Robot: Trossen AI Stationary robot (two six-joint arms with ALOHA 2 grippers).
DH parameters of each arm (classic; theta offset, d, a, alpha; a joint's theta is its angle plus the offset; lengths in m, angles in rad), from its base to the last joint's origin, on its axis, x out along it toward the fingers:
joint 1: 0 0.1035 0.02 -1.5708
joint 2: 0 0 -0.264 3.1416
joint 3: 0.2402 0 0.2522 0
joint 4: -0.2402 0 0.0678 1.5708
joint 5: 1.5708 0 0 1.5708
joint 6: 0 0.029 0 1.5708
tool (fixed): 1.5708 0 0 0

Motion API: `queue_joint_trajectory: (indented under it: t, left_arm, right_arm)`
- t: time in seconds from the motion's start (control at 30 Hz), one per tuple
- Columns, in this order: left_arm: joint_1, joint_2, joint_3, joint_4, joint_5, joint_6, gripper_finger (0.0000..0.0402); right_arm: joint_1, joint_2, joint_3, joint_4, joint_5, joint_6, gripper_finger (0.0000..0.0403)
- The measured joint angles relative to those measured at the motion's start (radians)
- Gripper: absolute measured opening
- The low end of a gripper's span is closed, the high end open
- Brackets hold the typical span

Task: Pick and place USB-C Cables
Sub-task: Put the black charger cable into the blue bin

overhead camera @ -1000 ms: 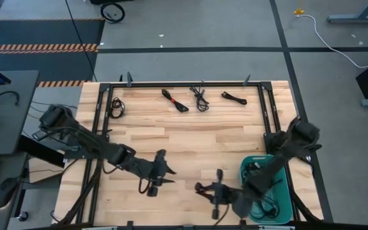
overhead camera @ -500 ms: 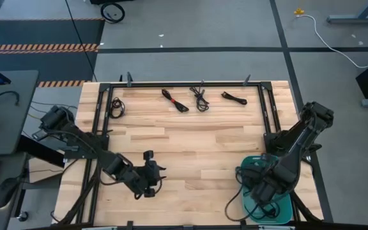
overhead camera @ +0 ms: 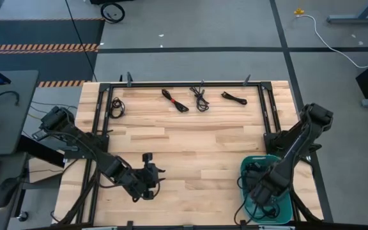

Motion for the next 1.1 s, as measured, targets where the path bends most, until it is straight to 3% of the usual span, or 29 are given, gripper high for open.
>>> queue_joint_trajectory:
  t: [0.43, 0.67, 0.8, 0.97, 1.1]
  left_arm:
    - [0.002, 0.000, 0.000, 0.001, -0.024, 0.000, 0.0130]
    - [0.002, 0.000, 0.000, 0.001, -0.026, 0.000, 0.0130]
    - [0.002, 0.000, 0.000, 0.001, -0.026, 0.000, 0.0130]
    - [0.002, 0.000, 0.000, 0.002, -0.026, 0.000, 0.0130]
    - [0.002, 0.000, 0.000, 0.006, -0.026, -0.001, 0.0130]
  right_arm:
    - [0.085, 0.117, -0.030, 0.216, -0.064, -0.030, 0.0063]
    - [0.109, 0.158, -0.029, 0.218, -0.098, -0.007, 0.0121]
    - [0.097, 0.118, 0.018, 0.145, -0.095, 0.014, 0.0155]
    - [0.077, 0.067, 0.151, -0.070, -0.043, 0.118, 0.0162]
    - [0.077, 0.054, 0.279, -0.225, 0.078, 0.189, 0.0155]
